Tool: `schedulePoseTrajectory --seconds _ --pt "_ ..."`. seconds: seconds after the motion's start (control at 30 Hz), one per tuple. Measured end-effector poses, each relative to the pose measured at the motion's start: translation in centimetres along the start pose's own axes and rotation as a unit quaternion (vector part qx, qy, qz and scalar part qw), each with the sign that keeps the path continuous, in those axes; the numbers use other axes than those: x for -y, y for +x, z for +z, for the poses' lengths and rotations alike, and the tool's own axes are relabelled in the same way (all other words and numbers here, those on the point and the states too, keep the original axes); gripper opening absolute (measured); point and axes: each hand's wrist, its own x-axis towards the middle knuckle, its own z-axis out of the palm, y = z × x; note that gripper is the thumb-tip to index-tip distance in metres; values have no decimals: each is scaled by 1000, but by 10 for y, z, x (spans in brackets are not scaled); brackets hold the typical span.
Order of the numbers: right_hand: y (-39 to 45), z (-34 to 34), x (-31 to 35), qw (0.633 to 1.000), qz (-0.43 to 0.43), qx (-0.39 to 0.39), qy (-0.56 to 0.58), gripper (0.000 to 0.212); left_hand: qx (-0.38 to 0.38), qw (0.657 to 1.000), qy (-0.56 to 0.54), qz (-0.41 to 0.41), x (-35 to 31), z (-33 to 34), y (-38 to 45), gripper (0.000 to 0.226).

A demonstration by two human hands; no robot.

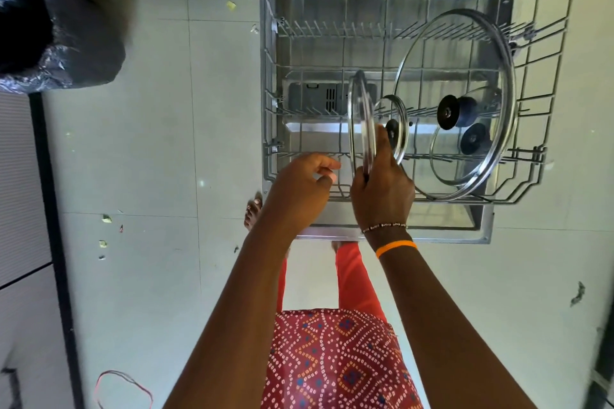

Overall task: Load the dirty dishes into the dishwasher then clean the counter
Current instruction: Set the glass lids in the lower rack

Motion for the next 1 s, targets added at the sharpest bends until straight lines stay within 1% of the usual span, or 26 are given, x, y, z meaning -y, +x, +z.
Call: schedulePoseTrajectory --seconds 0.07,0.17,0.27,0.37,0.5,0.6,0.77,0.9,1.0 --pt "2 -1 3 1000 5 12 -8 60 1 1000 -2 -3 0 -2 -1 24" --pt "3 0 4 1000 -4 4 7 58 2 1000 -8 -3 -1 -4 -2 24" --pt "1 4 4 999 -24 -42 13 50 -2 1000 -14 1 4 -4 -3 23" --pt "-3 5 1 998 -30 -56 28 54 1 1000 -17 -4 10 -5 -4 22" --pt "-7 4 -4 995 -19 -87 49 55 1 1000 -18 -8 16 -6 -3 24" --pt "-4 4 -3 995 -19 -84 40 55 3 1000 -15 -9 17 -6 -2 24" --pt "14 -2 -6 997 25 -61 36 58 6 1000 -21 -3 14 -7 -1 24" --pt "18 -5 -5 998 19 -48 26 57 7 1000 -26 -2 11 -9 2 24" --pt "15 -2 -5 999 24 -20 7 60 7 999 -41 -3 4 -6 5 25"
